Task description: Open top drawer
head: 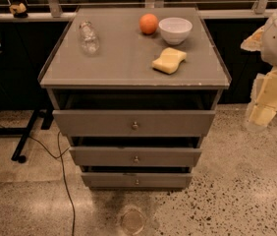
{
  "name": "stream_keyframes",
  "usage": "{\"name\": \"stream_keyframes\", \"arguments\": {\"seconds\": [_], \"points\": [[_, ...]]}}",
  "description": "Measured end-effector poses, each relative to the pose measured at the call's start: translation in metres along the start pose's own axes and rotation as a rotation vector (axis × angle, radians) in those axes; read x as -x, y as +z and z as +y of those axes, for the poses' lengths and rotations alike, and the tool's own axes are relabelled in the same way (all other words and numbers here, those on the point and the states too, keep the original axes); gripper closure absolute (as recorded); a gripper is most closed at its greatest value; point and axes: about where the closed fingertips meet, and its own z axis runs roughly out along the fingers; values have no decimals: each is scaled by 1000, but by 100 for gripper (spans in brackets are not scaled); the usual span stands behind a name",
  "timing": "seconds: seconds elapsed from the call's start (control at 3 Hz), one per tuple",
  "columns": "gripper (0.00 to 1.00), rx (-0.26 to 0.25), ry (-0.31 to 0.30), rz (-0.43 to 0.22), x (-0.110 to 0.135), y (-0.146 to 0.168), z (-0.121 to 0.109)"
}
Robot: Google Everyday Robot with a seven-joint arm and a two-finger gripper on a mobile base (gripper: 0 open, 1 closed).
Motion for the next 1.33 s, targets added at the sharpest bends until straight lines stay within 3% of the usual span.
{"name": "stream_keyframes", "arguments": {"seconds": [0.33, 0.67, 1.33], "points": [[0, -13, -2, -4, 1, -3, 0], [0, -27, 29, -60, 7, 6, 4], [0, -66, 231, -279, 21, 57, 23]]}}
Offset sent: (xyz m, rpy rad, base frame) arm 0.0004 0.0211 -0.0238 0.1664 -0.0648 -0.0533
